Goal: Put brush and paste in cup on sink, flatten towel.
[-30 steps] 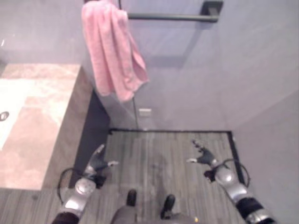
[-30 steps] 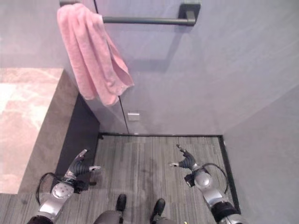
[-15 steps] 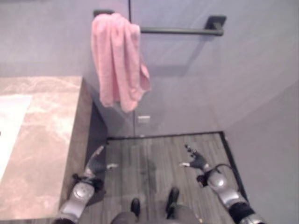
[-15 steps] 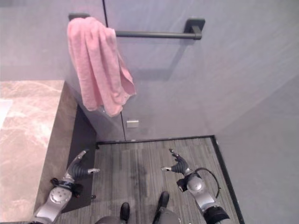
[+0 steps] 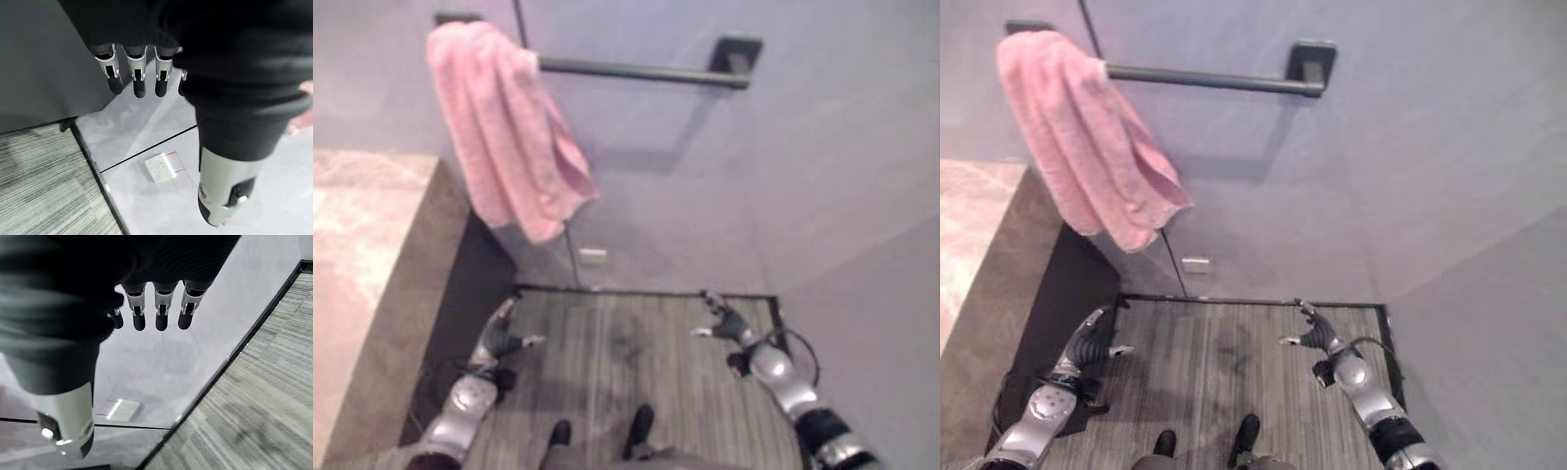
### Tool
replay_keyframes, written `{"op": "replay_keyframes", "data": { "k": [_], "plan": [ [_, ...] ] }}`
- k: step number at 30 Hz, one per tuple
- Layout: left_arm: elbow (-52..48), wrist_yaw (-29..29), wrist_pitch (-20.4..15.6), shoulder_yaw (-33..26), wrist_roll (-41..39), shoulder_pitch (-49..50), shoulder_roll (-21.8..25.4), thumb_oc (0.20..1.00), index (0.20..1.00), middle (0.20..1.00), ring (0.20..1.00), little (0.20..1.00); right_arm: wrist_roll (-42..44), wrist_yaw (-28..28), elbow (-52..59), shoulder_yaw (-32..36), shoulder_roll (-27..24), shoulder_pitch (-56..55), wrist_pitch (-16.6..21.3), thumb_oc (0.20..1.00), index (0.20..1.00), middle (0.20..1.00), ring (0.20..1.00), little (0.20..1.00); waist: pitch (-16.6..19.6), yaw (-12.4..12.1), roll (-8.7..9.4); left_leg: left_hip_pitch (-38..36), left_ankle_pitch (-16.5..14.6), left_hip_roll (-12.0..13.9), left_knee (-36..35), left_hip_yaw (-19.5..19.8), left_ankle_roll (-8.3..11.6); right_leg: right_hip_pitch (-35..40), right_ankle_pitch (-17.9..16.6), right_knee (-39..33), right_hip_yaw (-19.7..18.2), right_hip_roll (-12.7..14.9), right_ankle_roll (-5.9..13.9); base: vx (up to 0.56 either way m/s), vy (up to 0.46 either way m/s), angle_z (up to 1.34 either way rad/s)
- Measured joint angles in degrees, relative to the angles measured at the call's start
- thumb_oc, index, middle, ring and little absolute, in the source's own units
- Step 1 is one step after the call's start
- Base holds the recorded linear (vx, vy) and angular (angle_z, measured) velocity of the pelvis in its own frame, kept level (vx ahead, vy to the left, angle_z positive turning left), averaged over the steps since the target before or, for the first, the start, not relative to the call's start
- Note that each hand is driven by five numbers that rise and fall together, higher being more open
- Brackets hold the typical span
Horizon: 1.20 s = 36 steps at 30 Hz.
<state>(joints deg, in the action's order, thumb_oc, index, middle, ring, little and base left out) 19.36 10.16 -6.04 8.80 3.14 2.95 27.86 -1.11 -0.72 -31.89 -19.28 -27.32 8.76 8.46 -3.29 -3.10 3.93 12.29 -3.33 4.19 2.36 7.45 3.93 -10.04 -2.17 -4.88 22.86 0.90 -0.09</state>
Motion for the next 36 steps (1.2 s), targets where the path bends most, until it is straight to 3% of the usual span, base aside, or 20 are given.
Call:
{"op": "replay_keyframes", "data": {
  "k": [1,3,7,14,21,30,36],
  "plan": [
    [-0.13,0.74,0.04,-0.05,0.0,-0.02,-0.12,1.0,1.0,1.0,1.0,1.0,0.0,-0.14,-0.41,0.14,-0.31,0.01,-0.01,1.0,1.0,1.0,1.0,1.0,0.07,0.01,-1.61,0.48,2.72,0.2,-2.43,0.26,0.22,-0.07,0.28,-0.01,0.5,-0.9,-0.36,0.02,0.018,0.12],
    [-0.15,0.92,0.17,0.36,0.01,-0.28,-0.16,1.0,1.0,1.0,1.0,1.0,-0.05,-0.35,-0.5,0.13,-0.08,-0.82,-0.06,1.0,1.0,1.0,1.0,1.0,0.07,0.33,-1.96,0.5,3.4,0.27,-3.91,1.21,1.54,-0.28,0.4,-0.03,1.92,-0.7,-0.32,0.07,0.041,0.32],
    [-0.09,0.95,0.29,0.17,0.05,-0.03,-0.05,1.0,1.0,1.0,1.0,1.0,-0.1,-0.41,-0.47,1.38,1.56,-1.85,-0.04,1.0,1.0,1.0,1.0,1.0,0.18,0.41,-2.14,-0.58,3.88,-1.22,-5.71,1.76,0.86,0.39,0.56,-0.03,2.89,0.9,-0.03,0.08,0.128,0.21],
    [-1.59,1.0,0.29,-0.1,0.38,2.04,0.62,1.0,1.0,1.0,1.0,1.0,-0.72,-0.4,-0.49,2.28,4.1,-4.62,-0.05,1.0,1.0,1.0,1.0,1.0,0.86,0.32,-2.9,-4.65,4.52,-3.39,-7.91,-0.58,-0.17,2.49,-0.02,-0.03,0.94,3.32,2.06,0.04,0.136,-0.12],
    [-14.89,-0.89,0.36,-1.24,1.28,6.06,3.05,1.0,1.0,1.0,1.0,1.0,-1.26,-0.64,0.93,2.37,4.64,-5.42,-0.4,1.0,1.0,1.0,1.0,1.0,1.06,0.54,-3.22,-6.71,4.2,-3.7,-7.98,-2.41,-0.81,3.56,-0.66,-0.07,-1.39,3.67,2.79,0.0,0.081,-0.16],
    [-25.19,-3.73,0.93,-8.26,1.3,8.87,4.84,1.0,1.0,1.0,1.0,1.0,0.08,-0.57,4.04,2.88,5.27,-1.47,-1.91,1.0,1.0,1.0,1.0,1.0,2.24,-1.1,-5.1,-7.7,4.79,-3.73,-7.98,-1.62,-1.78,5.07,-1.17,-0.17,-0.44,3.71,2.7,-0.03,0.054,0.05],
    [-28.62,-3.27,1.38,-12.16,1.16,7.97,5.34,1.0,1.0,1.0,1.0,1.0,3.67,0.16,4.41,-0.83,6.45,4.76,-3.3,1.0,1.0,1.0,1.0,1.0,2.63,-3.29,-5.71,-8.14,4.9,-3.87,-7.97,-1.37,-1.91,5.64,-1.24,-0.09,-0.07,3.83,2.63,-0.03,0.068,0.03]
  ]
}}
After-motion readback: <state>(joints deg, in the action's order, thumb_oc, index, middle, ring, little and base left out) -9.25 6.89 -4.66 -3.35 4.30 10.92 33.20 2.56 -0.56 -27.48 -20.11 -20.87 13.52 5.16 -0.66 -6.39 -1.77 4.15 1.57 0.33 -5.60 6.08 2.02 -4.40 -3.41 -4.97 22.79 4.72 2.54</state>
